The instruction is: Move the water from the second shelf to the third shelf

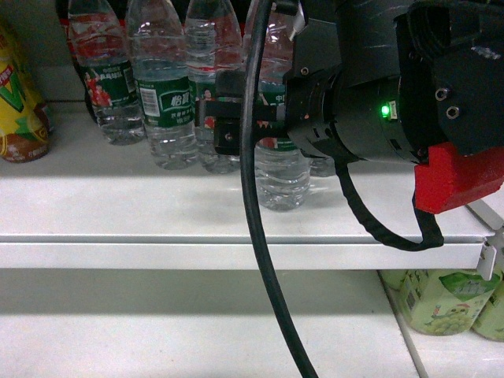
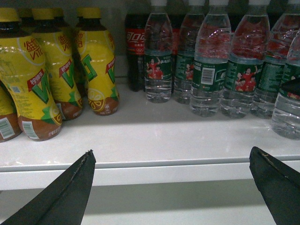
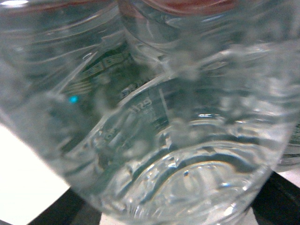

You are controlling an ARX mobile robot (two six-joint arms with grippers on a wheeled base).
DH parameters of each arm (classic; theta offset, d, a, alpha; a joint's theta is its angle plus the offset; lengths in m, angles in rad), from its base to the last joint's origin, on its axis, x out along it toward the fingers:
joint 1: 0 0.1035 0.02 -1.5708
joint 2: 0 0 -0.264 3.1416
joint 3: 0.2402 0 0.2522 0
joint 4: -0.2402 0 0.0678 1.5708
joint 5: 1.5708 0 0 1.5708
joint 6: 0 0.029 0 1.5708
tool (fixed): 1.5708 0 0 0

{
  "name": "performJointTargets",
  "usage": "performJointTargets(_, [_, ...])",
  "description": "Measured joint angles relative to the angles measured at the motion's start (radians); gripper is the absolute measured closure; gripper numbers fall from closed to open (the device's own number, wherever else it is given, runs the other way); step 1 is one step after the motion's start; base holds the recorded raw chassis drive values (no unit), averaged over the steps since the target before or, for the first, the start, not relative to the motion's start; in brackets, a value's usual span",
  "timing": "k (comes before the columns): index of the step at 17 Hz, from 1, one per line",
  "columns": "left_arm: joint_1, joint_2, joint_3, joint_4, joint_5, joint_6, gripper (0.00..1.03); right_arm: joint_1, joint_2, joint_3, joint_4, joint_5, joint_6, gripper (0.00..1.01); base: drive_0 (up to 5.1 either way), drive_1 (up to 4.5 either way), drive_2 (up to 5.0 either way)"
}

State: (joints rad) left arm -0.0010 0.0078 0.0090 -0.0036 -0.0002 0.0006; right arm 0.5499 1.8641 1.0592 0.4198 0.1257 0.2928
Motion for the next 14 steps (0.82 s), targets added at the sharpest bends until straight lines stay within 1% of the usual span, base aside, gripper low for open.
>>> performJointTargets(1, [0.0, 0.0, 0.0, 0.0, 0.0, 0.0, 0.05, 0.0, 0.0, 0.0, 0.0, 0.006, 0.0, 0.28, 0.0, 0.0, 0.0])
performJointTargets(2, [0.0, 0.0, 0.0, 0.0, 0.0, 0.0, 0.05, -0.001, 0.0, 0.0, 0.001, 0.001, -0.003, 0.37, 0.0, 0.0, 0.0])
performJointTargets(3, [0.0, 0.0, 0.0, 0.0, 0.0, 0.0, 0.05, -0.002, 0.0, 0.0, 0.01, 0.019, -0.016, 0.53, 0.0, 0.0, 0.0])
performJointTargets(5, [0.0, 0.0, 0.0, 0.0, 0.0, 0.0, 0.05, 0.0, -0.004, -0.006, 0.023, 0.02, -0.033, 0.6, 0.0, 0.0, 0.0])
performJointTargets(7, [0.0, 0.0, 0.0, 0.0, 0.0, 0.0, 0.05, 0.001, -0.024, -0.034, 0.034, 0.012, -0.046, 0.62, 0.0, 0.0, 0.0])
performJointTargets(9, [0.0, 0.0, 0.0, 0.0, 0.0, 0.0, 0.05, 0.006, -0.072, -0.09, 0.043, -0.003, -0.05, 0.62, 0.0, 0.0, 0.0])
performJointTargets(11, [0.0, 0.0, 0.0, 0.0, 0.0, 0.0, 0.05, 0.007, -0.138, -0.174, 0.064, -0.026, -0.056, 0.62, 0.0, 0.0, 0.0])
performJointTargets(13, [0.0, 0.0, 0.0, 0.0, 0.0, 0.0, 0.05, 0.005, -0.205, -0.262, 0.088, -0.027, -0.067, 0.62, 0.0, 0.0, 0.0])
performJointTargets(14, [0.0, 0.0, 0.0, 0.0, 0.0, 0.0, 0.05, 0.003, -0.246, -0.308, 0.095, -0.025, -0.079, 0.62, 0.0, 0.0, 0.0])
